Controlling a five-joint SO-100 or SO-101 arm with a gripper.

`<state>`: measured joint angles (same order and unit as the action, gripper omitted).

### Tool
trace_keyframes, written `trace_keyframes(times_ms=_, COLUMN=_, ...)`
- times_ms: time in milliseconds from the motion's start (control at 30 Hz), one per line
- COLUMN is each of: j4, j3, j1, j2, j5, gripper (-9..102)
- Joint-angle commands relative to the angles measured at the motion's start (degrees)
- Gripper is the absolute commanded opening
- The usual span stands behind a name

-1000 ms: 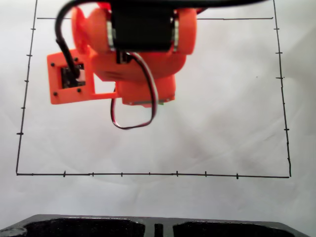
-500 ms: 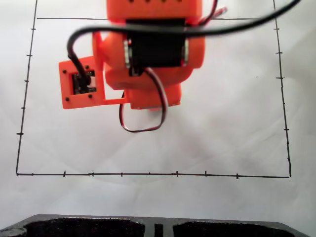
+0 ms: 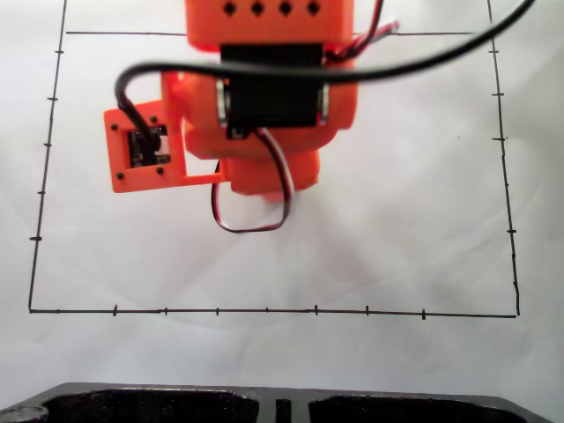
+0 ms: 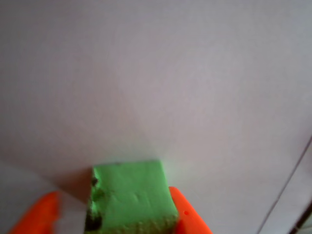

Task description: Grasp the colored block, Place it on the black dot, and then return the arm to the default position.

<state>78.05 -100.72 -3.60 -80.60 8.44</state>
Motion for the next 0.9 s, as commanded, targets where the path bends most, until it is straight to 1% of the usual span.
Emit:
trace_keyframes(times_ms=0, j4=1.49, j3=0.97, j1=0.70, j2=-3.78, j5=-1.32, gripper=35)
trace_keyframes(times_ms=267, j4=7.65, j3=0.18, j1=1.41, j2=-15.73, j5=-6.77, gripper=40)
trace_keyframes(times_ms=367, j4=8.96, j3=-0.97, j1=2.55, j2=-21.62, j5=-9.40, gripper=41)
trace_keyframes(times_ms=433, j4=8.26, j3=-3.25, j1=3.52, j2=-26.46, j5=-11.51, gripper=40)
trace_keyframes(times_ms=533, j4=4.83, j3=-8.70, j1=5.27, j2=-34.89, j5=-14.94, gripper=37)
trace_keyframes(times_ms=633, j4=2.11, j3=-14.06, j1=6.68, j2=-41.84, j5=-16.08, gripper=32)
trace_keyframes(times_ms=767, j4=0.26, j3=-19.07, j1=7.29, j2=-49.04, j5=-13.62, gripper=24)
trace_keyframes(times_ms=867, j4=-2.11, j3=-22.41, j1=8.09, j2=-54.32, j5=-11.07, gripper=15)
